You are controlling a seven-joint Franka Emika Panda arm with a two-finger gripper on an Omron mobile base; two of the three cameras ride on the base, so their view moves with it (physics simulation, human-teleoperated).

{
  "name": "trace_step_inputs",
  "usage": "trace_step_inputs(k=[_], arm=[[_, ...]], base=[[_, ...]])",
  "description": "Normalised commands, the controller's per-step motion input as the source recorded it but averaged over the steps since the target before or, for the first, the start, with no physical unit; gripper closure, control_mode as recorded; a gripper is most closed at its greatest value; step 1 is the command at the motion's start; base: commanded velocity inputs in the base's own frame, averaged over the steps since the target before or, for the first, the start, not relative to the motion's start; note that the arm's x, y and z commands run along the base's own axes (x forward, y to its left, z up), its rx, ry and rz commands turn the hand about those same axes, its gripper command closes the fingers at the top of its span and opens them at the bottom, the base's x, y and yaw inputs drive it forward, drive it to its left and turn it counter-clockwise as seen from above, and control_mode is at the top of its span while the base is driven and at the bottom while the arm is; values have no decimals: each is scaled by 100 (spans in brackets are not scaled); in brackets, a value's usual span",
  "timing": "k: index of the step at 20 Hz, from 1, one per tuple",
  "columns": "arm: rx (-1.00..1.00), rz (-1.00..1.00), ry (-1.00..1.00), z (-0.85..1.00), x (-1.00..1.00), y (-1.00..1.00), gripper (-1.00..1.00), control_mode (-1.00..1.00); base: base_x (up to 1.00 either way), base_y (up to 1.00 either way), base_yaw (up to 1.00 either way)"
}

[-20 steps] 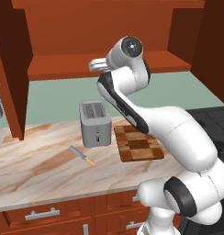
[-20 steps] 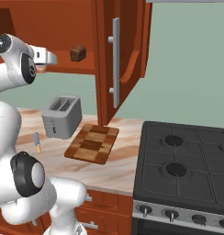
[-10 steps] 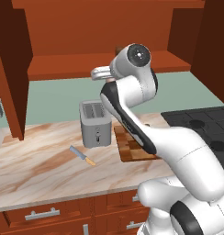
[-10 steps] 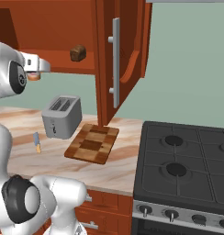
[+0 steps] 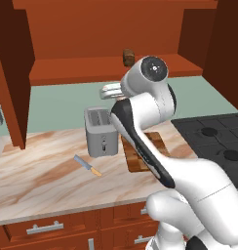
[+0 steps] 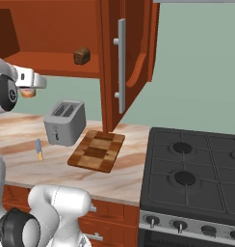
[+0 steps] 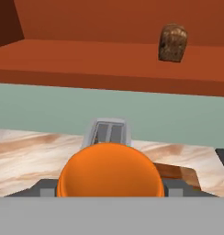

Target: Pick the bread, place it on the cutting board, pick the jam, place it on the counter, and close the cabinet.

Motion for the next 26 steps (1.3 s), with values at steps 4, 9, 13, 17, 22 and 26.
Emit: trace_step_inputs(k=[4, 9, 13, 17, 22, 26], arm=[[0, 0, 3, -52, -36, 1, 100, -100], [0, 0, 2, -52, -30, 0, 100, -100], [0, 0, 4, -46, -23, 0, 100, -100], [0, 0, 5, -44, -15, 2, 100, -100], [0, 0, 3, -45, -8, 2, 100, -100], [0, 0, 0, -43, 0, 4, 100, -100]], base=[[0, 0, 0], [0, 0, 0], [0, 0, 0], [0, 0, 0], [0, 0, 0], [0, 0, 0]])
